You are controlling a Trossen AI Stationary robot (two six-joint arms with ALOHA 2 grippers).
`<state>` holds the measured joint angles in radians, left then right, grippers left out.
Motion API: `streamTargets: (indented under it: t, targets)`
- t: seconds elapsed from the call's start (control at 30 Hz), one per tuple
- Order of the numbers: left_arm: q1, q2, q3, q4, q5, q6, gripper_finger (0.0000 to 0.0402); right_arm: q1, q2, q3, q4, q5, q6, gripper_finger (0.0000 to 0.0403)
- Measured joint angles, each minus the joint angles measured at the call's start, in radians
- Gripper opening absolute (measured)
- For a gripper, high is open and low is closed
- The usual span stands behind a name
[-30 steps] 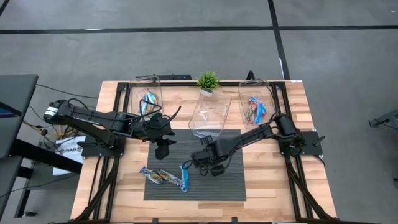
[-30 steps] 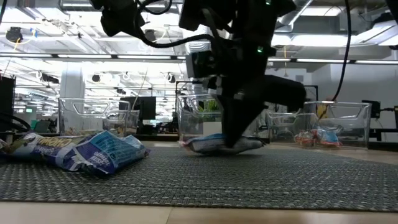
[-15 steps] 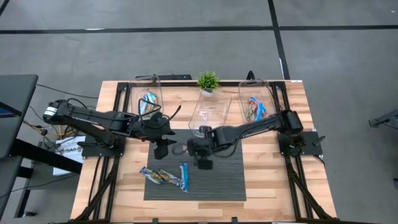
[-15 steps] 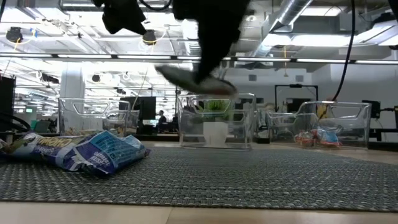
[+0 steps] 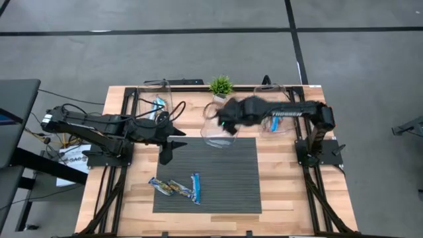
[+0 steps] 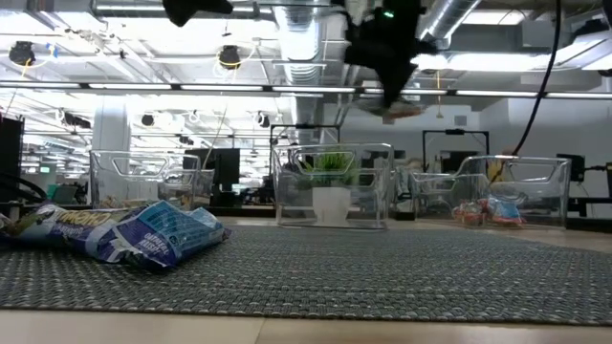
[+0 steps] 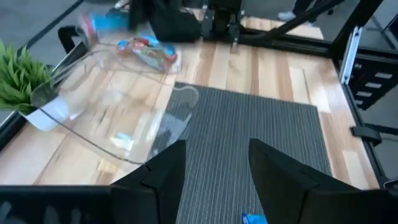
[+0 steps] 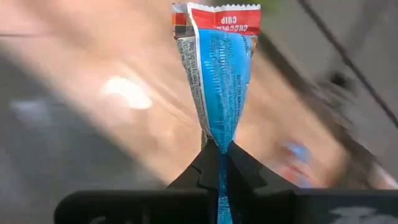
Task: Pick and place Granola Bars by type
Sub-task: Put the red granola bar into the right transparent bin
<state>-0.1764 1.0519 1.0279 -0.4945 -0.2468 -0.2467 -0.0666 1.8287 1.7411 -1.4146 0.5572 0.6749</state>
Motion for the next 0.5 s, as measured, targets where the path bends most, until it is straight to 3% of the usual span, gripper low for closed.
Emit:
streamTargets:
  t: [0.17,0.23,0.5]
  targets:
    - [0.002,0.006,0.000,-0.002,0.006,0.014,0.0169,-0.121,-0.054,-0.019,-0.159,0.058,0.068,0.0002]
    - [0.003,0.010,-0.002,-0.005,0.009,0.024,0.0169,-0.168,-0.079,-0.051,-0.147,0.060,0.077,0.0003]
    - [0.003,0.013,-0.001,-0.001,0.015,0.028,0.0169,-0.291,-0.215,-0.322,-0.108,-0.066,0.080,0.0008]
